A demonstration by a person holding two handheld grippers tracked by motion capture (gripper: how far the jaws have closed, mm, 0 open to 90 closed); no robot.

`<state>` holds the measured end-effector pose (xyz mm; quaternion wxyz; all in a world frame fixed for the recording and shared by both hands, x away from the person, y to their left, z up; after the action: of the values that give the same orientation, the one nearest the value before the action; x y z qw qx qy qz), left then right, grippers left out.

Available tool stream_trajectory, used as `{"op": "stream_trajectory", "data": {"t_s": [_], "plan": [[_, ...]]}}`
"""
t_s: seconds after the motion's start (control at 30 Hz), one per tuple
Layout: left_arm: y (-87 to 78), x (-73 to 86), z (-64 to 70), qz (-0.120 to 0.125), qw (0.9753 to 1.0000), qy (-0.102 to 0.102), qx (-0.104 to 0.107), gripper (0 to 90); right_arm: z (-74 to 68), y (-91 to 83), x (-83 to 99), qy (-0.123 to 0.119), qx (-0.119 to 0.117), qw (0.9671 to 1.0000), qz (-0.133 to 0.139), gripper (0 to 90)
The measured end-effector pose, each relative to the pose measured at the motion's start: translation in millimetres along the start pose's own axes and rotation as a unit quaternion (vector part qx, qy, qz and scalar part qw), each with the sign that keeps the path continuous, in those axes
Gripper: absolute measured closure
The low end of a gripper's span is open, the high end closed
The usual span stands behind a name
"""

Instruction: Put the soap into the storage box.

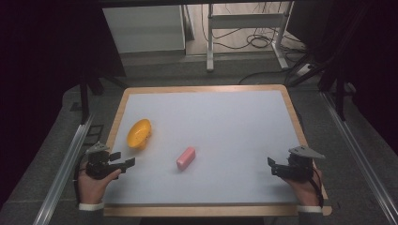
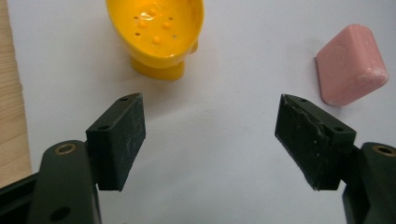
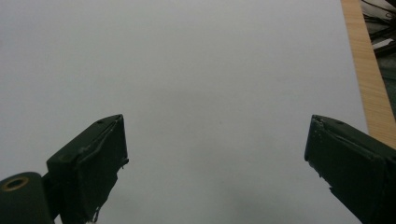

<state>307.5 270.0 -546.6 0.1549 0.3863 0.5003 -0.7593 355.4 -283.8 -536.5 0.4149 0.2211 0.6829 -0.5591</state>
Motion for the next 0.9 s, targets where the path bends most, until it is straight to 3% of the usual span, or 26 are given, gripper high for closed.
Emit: {"op": "stream_trajectory", "data": {"t_s": [0.43,0.63,0.9], "plan": [[-12.7,1.1,0.9,0.004,0.9999,0.001,-0.011,24.8,3.8,-5.8,-3.2,0.004,0.005,1.0000,0.003,7.8],[-11.0,-0.4,3.8,0.001,0.9998,0.005,-0.018,25.1,8.0,-5.3,-1.9,0.005,0.000,1.0000,0.002,8.2],[-9.2,-11.0,17.2,-0.006,0.9999,0.007,-0.012,24.7,6.4,-1.5,0.4,-0.005,-0.004,1.0000,-0.004,8.3]]}}
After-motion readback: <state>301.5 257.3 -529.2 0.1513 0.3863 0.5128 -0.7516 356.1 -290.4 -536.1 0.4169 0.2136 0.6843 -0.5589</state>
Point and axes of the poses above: each handheld gripper's, and its own axes: y roughly forward along the jaws, x roughly out of its underside, z roughly to its right, the point moved 7 cm from there along y, roughly forward along the jaws, and after that the axes turned 5 degrees about y, right-handed, at the moved point
